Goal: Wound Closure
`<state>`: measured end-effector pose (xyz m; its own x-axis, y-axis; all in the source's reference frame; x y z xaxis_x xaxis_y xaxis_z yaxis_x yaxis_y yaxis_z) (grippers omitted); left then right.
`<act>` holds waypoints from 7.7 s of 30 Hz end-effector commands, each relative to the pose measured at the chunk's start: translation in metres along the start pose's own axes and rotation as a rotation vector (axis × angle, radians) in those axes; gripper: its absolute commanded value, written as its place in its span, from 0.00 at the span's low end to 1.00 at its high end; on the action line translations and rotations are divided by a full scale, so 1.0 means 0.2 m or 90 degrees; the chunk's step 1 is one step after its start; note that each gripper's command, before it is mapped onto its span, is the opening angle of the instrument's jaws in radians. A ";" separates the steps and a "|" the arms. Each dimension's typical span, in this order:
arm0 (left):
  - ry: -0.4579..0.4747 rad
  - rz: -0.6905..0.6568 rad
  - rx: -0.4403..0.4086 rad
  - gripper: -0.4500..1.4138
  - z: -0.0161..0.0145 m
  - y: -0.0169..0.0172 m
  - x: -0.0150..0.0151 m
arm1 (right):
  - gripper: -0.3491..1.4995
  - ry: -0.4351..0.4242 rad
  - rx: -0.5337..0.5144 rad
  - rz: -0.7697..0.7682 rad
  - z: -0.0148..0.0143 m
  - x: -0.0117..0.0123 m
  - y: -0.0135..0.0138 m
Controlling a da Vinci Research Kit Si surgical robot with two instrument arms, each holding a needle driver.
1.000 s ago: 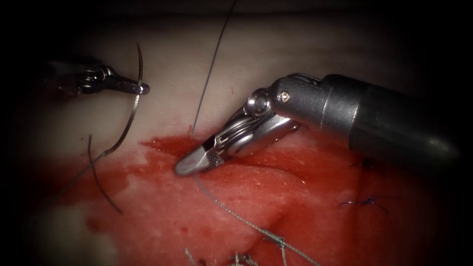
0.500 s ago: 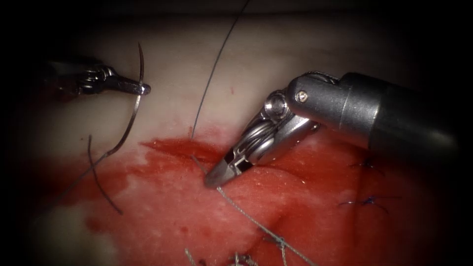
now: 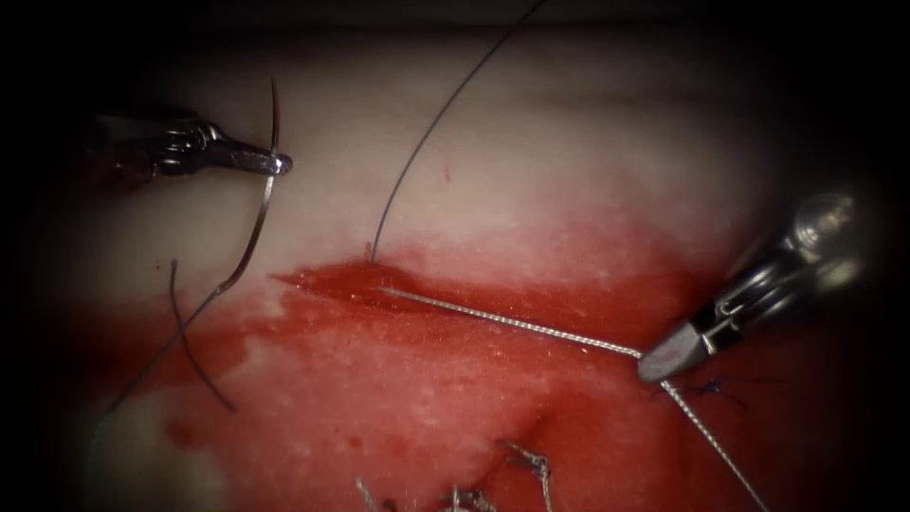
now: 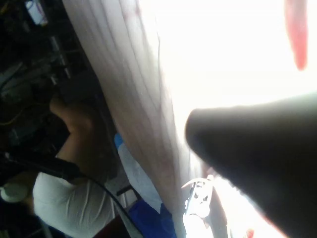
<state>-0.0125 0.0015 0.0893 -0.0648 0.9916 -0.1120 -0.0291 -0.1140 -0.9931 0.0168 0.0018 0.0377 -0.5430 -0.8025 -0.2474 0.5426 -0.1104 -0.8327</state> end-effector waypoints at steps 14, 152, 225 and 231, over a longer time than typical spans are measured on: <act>0.028 0.007 0.034 0.00 -0.003 0.000 0.010 | 0.00 -0.110 0.287 0.213 -0.094 0.061 -0.075; 0.047 0.006 0.063 0.00 -0.001 0.001 0.009 | 0.57 -0.046 0.082 0.030 -0.007 -0.028 0.058; 0.034 0.015 0.059 0.00 -0.001 0.002 0.010 | 0.65 0.076 0.114 -0.263 0.047 -0.060 0.051; 0.032 0.015 0.061 0.00 -0.001 0.002 0.010 | 0.37 0.094 0.111 -0.239 0.069 -0.064 0.051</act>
<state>-0.0124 0.0020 0.0896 -0.0208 0.9912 -0.1305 -0.1259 -0.1321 -0.9832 0.0374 0.0016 0.0402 -0.8036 -0.5940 -0.0365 0.3902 -0.4795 -0.7860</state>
